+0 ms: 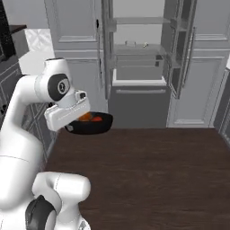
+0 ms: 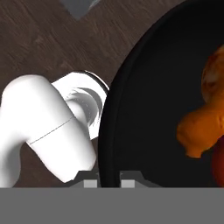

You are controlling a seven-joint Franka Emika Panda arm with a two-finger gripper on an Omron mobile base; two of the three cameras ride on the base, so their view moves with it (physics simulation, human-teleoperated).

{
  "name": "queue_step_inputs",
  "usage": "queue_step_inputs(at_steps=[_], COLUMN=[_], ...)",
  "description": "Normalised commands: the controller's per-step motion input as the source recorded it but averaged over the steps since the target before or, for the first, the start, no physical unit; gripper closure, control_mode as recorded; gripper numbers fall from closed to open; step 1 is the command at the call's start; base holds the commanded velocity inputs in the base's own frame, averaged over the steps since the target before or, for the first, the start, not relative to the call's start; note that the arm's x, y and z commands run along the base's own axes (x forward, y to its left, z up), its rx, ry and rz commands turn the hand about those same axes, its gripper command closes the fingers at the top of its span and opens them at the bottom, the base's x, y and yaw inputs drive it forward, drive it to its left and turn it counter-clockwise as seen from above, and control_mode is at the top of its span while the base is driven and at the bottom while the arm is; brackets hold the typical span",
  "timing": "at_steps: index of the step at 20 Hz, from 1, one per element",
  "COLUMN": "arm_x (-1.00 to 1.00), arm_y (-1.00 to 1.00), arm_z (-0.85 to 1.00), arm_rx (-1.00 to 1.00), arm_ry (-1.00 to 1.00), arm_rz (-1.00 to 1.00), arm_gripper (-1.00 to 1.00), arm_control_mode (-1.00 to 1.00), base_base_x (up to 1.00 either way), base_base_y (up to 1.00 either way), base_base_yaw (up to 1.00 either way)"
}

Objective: Pick the chicken drumstick and bell pepper from their plates and place them in the bowl. Then put the bowl in the fridge.

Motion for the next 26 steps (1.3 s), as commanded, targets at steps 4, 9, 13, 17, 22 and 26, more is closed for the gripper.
queue_step_inputs(at_steps=[4,9,13,17,22,26], arm_x=[0.00,0.00,0.00,0.00,0.00,0.00], arm_y=[0.00,0.00,0.00,0.00,0.00,0.00], arm_z=[0.00,0.00,0.00,0.00,0.00,0.00], arm_rx=[0.00,0.00,0.00,0.00,0.00,0.00], arm_ry=[0.00,0.00,0.00,0.00,0.00,0.00], arm_rz=[0.00,0.00,0.00,0.00,0.00,0.00], arm_gripper=[1.00,1.00,1.00,1.00,1.00,1.00], arm_control_mode=[1.00,1.00,1.00,1.00,1.00,1.00], base_base_x=[0.87,0.98,1.00,1.00,1.00,0.96], base_base_y=[-0.99,-0.94,-0.85,-0.57,-0.14,-0.34], base_base_yaw=[0.35,0.35,0.37,0.27,0.12,0.08])
